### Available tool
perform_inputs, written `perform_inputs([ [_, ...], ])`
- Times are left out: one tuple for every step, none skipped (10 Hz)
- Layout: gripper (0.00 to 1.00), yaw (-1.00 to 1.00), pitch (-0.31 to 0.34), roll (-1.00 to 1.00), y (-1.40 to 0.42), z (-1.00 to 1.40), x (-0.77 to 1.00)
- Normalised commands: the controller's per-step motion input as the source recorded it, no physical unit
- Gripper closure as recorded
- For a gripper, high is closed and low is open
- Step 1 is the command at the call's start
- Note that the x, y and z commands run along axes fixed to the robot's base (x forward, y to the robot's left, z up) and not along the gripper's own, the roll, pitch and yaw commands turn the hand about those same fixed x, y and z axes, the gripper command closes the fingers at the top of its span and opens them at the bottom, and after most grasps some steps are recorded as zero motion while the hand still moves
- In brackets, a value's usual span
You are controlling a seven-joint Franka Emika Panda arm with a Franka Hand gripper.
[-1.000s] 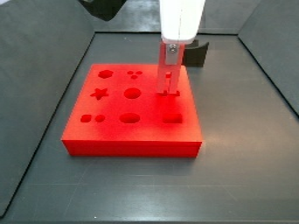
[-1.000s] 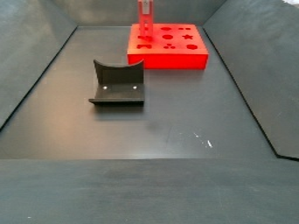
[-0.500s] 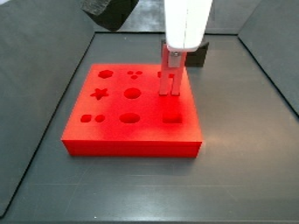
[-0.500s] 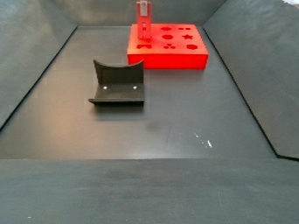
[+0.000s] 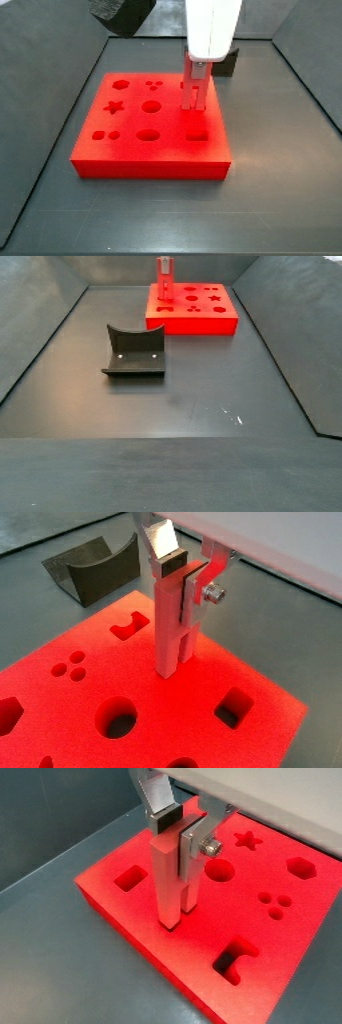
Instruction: Insert the double-square object.
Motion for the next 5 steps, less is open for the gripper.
perform_inputs([
  [1.00,0.00,0.000,0.11,0.00,-0.17,0.00],
  [1.00,0.00,0.000,0.10,0.00,-0.18,0.00],
  [1.00,0.00,0.000,0.10,0.00,-0.18,0.00],
  [1.00,0.00,0.000,0.08,0.00,-0.20,0.00],
  [1.00,0.00,-0.006,0.09,-0.06,-0.33,0.11],
])
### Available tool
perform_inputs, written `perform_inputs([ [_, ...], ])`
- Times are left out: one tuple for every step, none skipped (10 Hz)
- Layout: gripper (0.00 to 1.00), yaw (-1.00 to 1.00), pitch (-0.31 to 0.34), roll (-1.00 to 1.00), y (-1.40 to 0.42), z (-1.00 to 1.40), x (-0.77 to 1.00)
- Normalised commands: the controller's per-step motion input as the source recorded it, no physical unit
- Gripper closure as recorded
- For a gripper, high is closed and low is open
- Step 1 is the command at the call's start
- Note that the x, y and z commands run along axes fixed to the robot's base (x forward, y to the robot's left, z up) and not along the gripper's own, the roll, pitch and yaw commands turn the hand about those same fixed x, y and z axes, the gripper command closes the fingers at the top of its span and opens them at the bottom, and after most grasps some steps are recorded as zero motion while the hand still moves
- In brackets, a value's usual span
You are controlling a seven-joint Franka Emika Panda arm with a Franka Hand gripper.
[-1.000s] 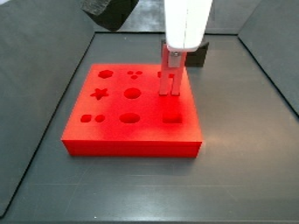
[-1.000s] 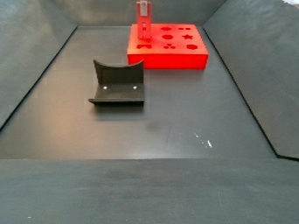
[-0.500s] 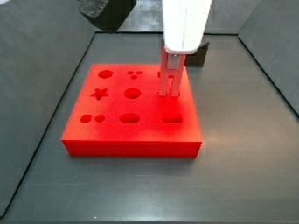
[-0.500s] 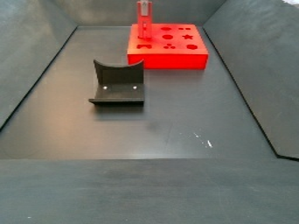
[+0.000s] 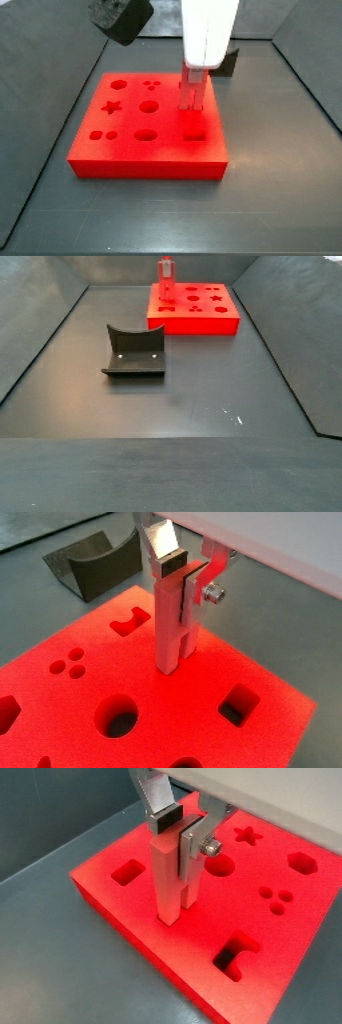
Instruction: Insert the double-square object.
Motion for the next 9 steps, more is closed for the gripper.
perform_inputs([
  [1.00,0.00,0.000,0.09,-0.07,-0.57,0.45],
  [1.00,0.00,0.000,0.10,-0.04,-0.63,0.39],
  [1.00,0.00,0.000,0.11,-0.02,-0.63,0.37],
  [1.00,0.00,0.000,0.13,0.00,-0.60,0.28],
  [1.00,0.00,0.000,0.16,0.00,-0.54,0.08],
  [1.00,0.00,0.000,0.17,0.00,-0.50,0.00],
  [1.00,0.00,-0.003,0.12,0.00,-0.43,-0.14],
  [1.00,0.00,0.000,0.09,0.00,-0.25,-0.15],
  [1.00,0.00,0.000,0.00,0.00,0.00,0.00],
])
